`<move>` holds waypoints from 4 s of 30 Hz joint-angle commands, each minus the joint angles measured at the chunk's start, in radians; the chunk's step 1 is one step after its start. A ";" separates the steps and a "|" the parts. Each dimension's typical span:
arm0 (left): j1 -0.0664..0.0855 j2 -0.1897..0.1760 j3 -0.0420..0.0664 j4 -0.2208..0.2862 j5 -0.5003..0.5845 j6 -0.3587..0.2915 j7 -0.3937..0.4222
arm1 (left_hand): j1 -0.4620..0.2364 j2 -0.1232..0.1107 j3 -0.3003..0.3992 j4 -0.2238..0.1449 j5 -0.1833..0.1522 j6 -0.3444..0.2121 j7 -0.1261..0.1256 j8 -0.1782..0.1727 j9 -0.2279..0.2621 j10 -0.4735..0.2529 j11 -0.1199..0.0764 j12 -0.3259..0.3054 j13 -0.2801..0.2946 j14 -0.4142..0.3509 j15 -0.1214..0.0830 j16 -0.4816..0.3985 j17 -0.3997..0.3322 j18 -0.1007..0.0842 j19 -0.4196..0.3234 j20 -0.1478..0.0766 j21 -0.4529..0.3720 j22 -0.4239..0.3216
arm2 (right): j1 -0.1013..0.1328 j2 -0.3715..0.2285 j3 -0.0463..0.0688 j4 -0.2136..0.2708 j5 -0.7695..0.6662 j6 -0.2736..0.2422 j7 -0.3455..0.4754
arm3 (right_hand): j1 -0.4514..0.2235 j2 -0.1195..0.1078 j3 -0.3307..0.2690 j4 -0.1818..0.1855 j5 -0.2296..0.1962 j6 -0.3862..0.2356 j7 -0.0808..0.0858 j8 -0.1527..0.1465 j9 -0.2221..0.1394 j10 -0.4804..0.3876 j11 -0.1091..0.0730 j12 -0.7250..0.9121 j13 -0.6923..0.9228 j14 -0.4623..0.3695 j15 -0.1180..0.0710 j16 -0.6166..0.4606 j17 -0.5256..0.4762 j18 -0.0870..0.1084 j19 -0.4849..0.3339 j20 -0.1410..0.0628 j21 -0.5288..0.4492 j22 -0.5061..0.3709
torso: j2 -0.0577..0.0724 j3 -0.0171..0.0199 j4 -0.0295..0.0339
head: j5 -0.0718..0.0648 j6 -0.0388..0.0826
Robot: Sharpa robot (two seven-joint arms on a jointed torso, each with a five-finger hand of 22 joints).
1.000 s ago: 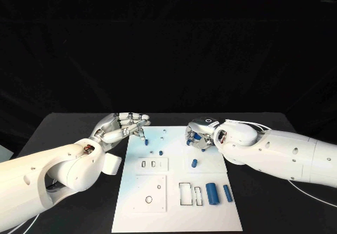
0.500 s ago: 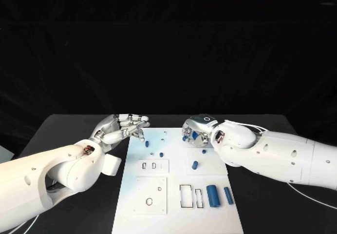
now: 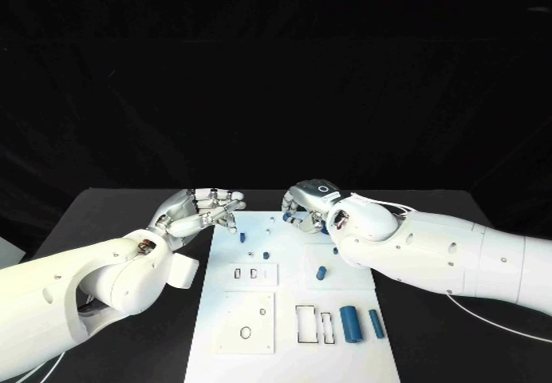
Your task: Assemble the parts on the task board
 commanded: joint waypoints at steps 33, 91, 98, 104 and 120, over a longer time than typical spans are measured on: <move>0.003 0.014 0.001 -0.007 0.003 0.032 0.002 | 0.003 0.007 0.008 -0.001 -0.005 -0.003 0.003 -0.004 0.003 -0.004 -0.002 0.001 0.001 -0.008 -0.001 0.005 0.002 0.013 -0.009 0.000 0.007 0.003 | -0.040 0.122 0.003 -0.134 0.014 -0.059 -0.002 | -0.008 -0.001 0.014 -0.002 0.002 0.001 0.005 0.005 0.005 0.002 0.003 -0.006 -0.002 0.035 -0.010 0.011 0.005 -0.018 0.007 0.003 0.006 0.005 | 0.009 -0.0020 0.0029 | 0.022 0.000; 0.008 -0.004 0.001 -0.013 0.002 0.036 -0.002 | 0.003 0.007 0.011 -0.002 -0.005 -0.003 0.003 -0.004 0.004 -0.004 -0.002 0.002 0.002 -0.011 -0.001 0.007 0.003 0.013 -0.013 0.000 0.012 0.007 | -0.007 -0.131 0.027 0.074 0.198 -0.071 -0.003 | 0.145 0.045 -0.387 0.141 -0.003 -0.097 0.014 -0.085 -0.002 -0.090 0.008 0.115 0.015 0.009 -0.006 -0.046 -0.123 0.013 -0.040 0.012 -0.154 -0.145 | 0.004 0.0059 -0.0202 | 0.044 0.010; 0.008 -0.008 0.001 -0.014 0.002 0.033 0.002 | 0.003 0.007 0.012 -0.003 -0.005 -0.003 0.003 -0.004 0.005 -0.004 -0.002 0.003 0.002 -0.011 -0.001 0.009 0.003 0.013 -0.015 0.001 0.015 0.008 | 0.019 -0.237 0.029 0.095 0.393 0.017 0.003 | 0.135 -0.003 -0.381 0.133 0.030 -0.111 -0.012 -0.088 0.002 0.169 -0.040 0.502 0.362 0.038 -0.047 0.040 0.001 -0.014 0.018 -0.028 -0.040 -0.004 | 0.000 0.0106 -0.0296 | 0.041 0.014; 0.008 -0.006 0.000 -0.016 0.002 0.034 0.003 | 0.003 0.007 0.013 -0.003 -0.005 -0.003 0.002 -0.004 0.006 -0.003 -0.002 0.003 0.002 -0.011 -0.001 0.009 0.003 0.014 -0.015 0.001 0.016 0.009 | 0.023 -0.261 0.029 0.086 0.435 0.096 -0.009 | 0.096 0.021 -0.415 0.139 0.051 -0.186 0.019 -0.019 0.038 0.282 -0.005 1.413 1.393 0.081 -0.012 0.192 0.284 -0.049 0.086 0.003 0.105 0.179 | 0.001 0.0146 -0.0296 | 0.039 0.009; 0.008 -0.002 0.000 -0.026 0.002 0.040 0.003 | 0.004 0.008 0.014 -0.004 -0.005 -0.002 0.001 -0.003 0.006 -0.002 -0.003 0.004 0.003 -0.012 -0.002 0.010 0.003 0.014 -0.016 0.000 0.017 0.010 | -0.003 -0.190 0.023 0.029 0.473 0.083 -0.033 | 0.077 0.037 -0.435 0.139 0.066 -0.213 0.029 0.022 0.051 0.350 0.006 1.486 1.492 0.097 0.000 0.227 0.376 -0.077 0.143 0.015 0.200 0.295 | 0.002 0.0103 -0.0278 | 0.041 -0.001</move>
